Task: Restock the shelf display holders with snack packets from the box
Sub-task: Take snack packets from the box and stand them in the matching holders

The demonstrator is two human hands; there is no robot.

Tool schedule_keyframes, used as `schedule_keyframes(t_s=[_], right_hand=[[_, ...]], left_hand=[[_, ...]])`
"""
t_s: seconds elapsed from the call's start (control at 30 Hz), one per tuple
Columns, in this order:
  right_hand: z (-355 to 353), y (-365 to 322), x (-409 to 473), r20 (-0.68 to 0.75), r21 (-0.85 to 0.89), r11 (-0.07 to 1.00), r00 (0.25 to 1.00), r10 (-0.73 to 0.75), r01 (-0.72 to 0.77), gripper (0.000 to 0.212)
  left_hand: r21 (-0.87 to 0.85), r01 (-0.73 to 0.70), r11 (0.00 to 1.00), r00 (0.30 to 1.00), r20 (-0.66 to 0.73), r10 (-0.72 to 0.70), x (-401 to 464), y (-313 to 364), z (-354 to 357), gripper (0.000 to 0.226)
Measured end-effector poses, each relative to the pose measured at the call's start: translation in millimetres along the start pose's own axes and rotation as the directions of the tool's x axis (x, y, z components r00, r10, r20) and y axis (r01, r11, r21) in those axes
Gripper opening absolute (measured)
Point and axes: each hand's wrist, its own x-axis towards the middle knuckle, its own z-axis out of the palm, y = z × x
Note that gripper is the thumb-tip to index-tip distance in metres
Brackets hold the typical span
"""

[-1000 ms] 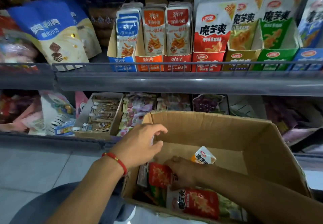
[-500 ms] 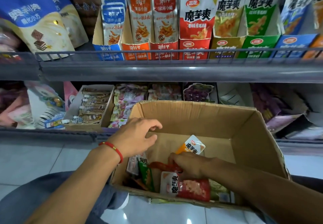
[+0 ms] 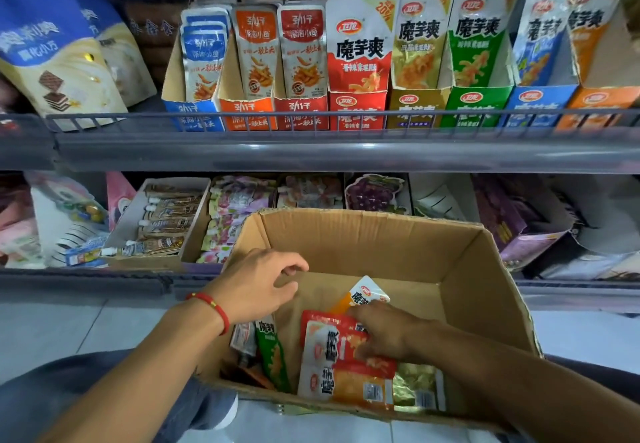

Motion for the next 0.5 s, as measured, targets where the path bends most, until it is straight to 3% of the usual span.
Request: schedule_keyframes(t_s=[0.07,0.13,0.23,0.27,0.33,0.4,0.43,0.5], right_hand=[[-22.3,-0.2,-6.4,-0.067,0.021,0.999,0.997,0.028,-0.027,0.054],[-46.4,-1.7,-15.8,-0.087,0.146,0.988,0.994,0.059,-0.046,0.047],[-81.2,-9.6,-38.6,-0.126,0.363,0.931,0.992,0.019,0.028,0.031],[-89.6,-13.8,-47.7,-0.161,0.455,0.888,0.987,0.004,0.07,0.031],[-99.6,-25.8,-65.7,-0.236,0.604,0.782,0.972,-0.011,0.156,0.033],[-101.9,-38.0,-77.1,-0.307,0.67,0.708,0.952,-0.008,0.222,0.039],[-100.9,-43.0,-79.4,-0.338,0.694,0.675,0.941,0.001,0.249,0.042],[-99.1,-50.3,-81.5,-0.375,0.75,0.592,0.927,0.013,0.295,0.044]], left_hand=[[-0.041,0.011,0.999,1.0,-0.005,-0.011,2.0,-0.7,2.0,0.03],[-0.089,0.037,0.995,0.999,-0.034,-0.04,4.7,1.8,2.1,0.036],[-0.288,0.138,0.947,0.983,-0.079,-0.168,10.2,11.7,0.4,0.071],[-0.426,0.196,0.883,0.971,-0.042,-0.236,9.5,18.6,-0.8,0.088],[-0.753,0.24,0.612,0.957,0.077,-0.28,6.7,35.1,0.4,0.103],[-0.938,0.155,0.31,0.973,0.09,-0.214,6.9,50.0,8.1,0.066],[-0.957,0.112,0.268,0.972,0.05,-0.228,8.0,55.9,10.7,0.05],[-0.962,0.03,0.273,0.956,-0.051,-0.287,10.0,64.1,11.1,0.037]])
